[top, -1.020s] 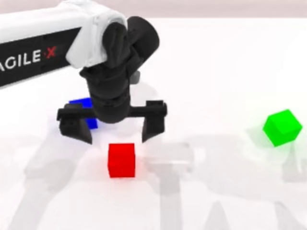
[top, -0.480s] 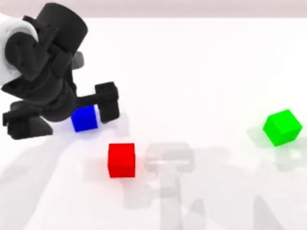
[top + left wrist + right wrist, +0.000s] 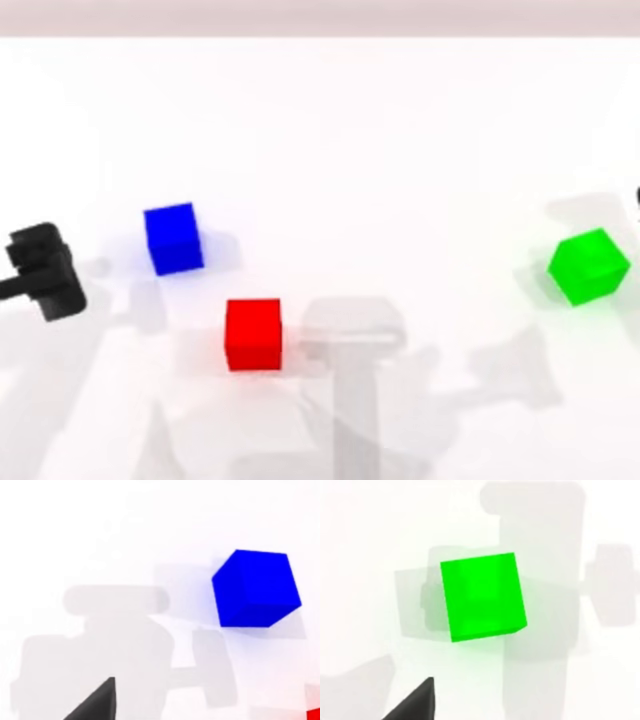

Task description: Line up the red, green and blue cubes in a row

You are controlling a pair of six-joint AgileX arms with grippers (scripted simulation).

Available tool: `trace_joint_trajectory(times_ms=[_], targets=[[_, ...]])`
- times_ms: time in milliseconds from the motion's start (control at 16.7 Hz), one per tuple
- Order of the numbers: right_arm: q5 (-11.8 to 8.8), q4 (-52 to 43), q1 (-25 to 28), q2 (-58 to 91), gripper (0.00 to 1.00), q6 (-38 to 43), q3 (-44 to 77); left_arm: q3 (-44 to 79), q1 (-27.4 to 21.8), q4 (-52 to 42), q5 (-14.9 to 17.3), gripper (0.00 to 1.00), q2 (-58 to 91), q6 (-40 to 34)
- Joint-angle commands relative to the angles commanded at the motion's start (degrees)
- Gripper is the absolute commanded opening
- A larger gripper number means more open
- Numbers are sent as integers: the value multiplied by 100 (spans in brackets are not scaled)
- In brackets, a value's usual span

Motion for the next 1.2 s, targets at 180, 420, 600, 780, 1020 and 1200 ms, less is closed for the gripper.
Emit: trace_joint_trajectory(times_ms=[180, 420, 600, 780, 1020, 1200], targets=[[10, -922, 140, 1640, 100, -142, 1192, -1174, 452, 912, 30, 100, -1456, 671], [14, -1887, 291, 3274, 100, -291, 2529, -2319, 875, 1971, 99, 100, -2985, 1551], [7, -2340, 368, 4082, 100, -365, 3243, -2806, 1036, 2513, 151, 100, -3731, 2050], [3, -2527, 400, 4438, 100, -398, 3559, -2991, 1092, 2757, 177, 100, -4026, 2288], [3, -2532, 401, 4447, 100, -399, 3567, -2997, 1093, 2763, 178, 100, -4035, 2295], [3, -2427, 382, 4474, 100, -403, 3481, -2997, 1093, 2763, 178, 100, -4035, 2295]])
